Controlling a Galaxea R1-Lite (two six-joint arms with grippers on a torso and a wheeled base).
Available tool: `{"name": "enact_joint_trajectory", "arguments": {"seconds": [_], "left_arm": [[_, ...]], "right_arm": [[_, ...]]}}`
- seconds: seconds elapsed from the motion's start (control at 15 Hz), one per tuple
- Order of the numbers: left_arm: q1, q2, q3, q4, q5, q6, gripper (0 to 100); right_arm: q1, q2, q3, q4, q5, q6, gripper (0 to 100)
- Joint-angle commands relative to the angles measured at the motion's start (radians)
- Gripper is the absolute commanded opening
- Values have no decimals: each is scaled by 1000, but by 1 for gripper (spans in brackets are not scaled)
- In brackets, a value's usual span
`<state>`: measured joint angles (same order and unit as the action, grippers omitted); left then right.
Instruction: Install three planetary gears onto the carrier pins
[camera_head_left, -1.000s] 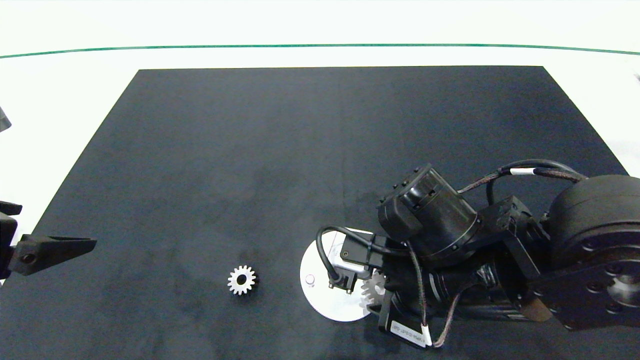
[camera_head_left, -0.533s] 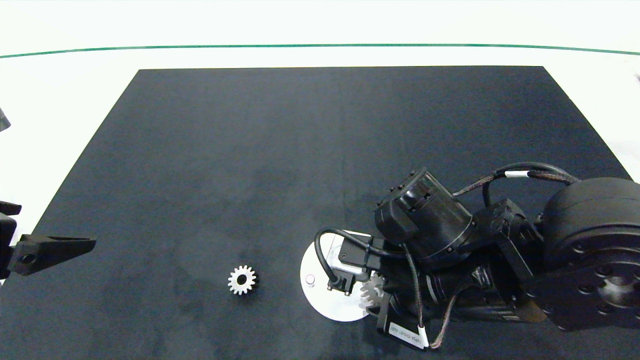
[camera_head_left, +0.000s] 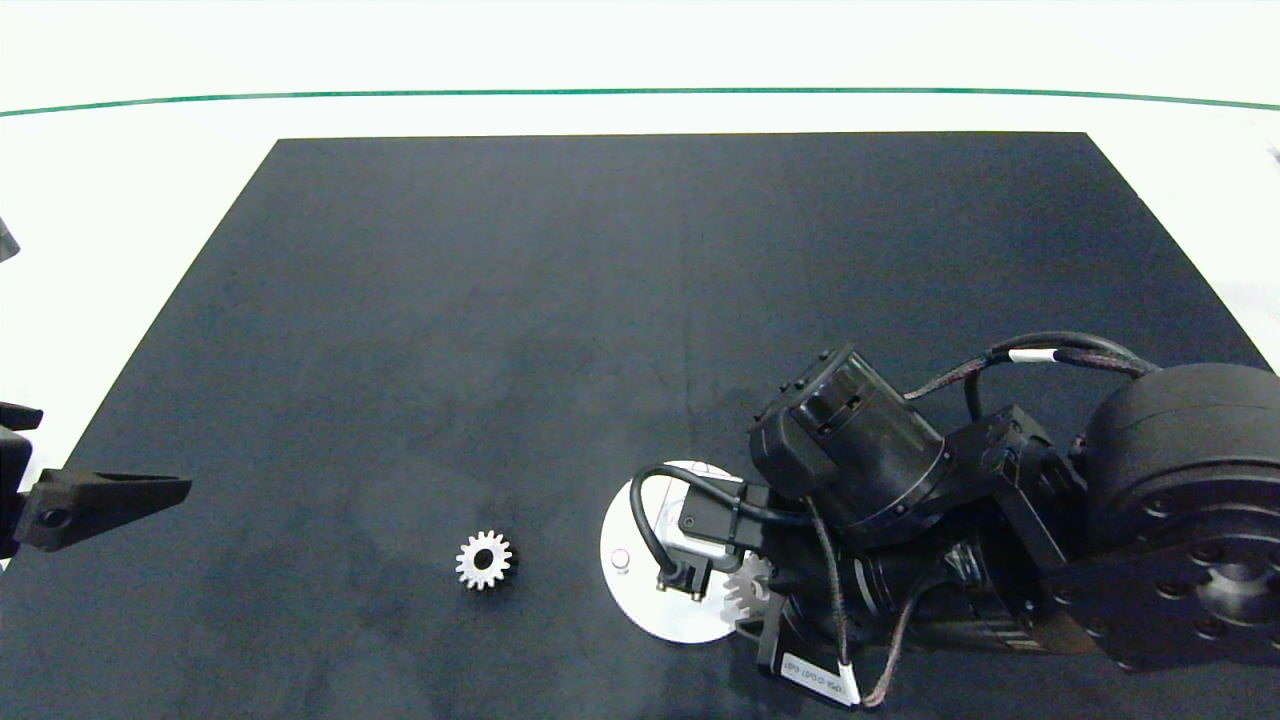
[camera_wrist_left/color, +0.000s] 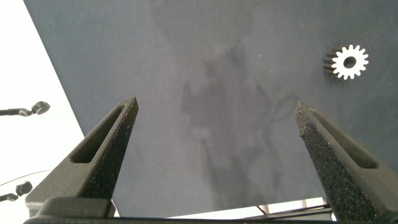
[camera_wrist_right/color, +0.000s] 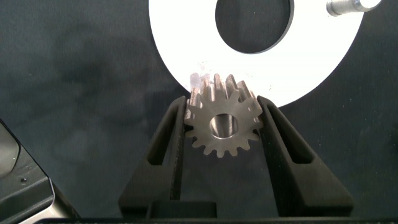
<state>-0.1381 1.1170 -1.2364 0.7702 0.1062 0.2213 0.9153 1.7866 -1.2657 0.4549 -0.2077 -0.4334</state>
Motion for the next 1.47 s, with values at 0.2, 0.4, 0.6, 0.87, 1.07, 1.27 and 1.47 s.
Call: {"name": "enact_joint_trajectory", "arguments": {"seconds": [0.2, 0.4, 0.6, 0.87, 1.07, 1.27, 1.47], "left_arm": [[0, 0, 0, 4, 1, 1, 100], [0, 0, 0, 4, 1, 0, 100], [0, -2, 0, 4, 1, 1, 100], [-2, -3, 0, 4, 1, 1, 100], [-2, -6, 0, 3, 1, 3, 100], [0, -9, 0, 3, 1, 3, 100], [0, -11, 0, 3, 1, 3, 100]], "right_arm": [[0, 4, 3, 1, -2, -2, 19], [0, 8, -1, -2, -2, -2, 100], [-1, 8, -3, -18, -1, -1, 100], [0, 7, -4, -27, -1, -1, 100], [-1, -1, -4, -28, -1, 1, 100], [-1, -41, 17, -24, -7, -1, 100], [2, -92, 74, -22, -26, -4, 100]]}}
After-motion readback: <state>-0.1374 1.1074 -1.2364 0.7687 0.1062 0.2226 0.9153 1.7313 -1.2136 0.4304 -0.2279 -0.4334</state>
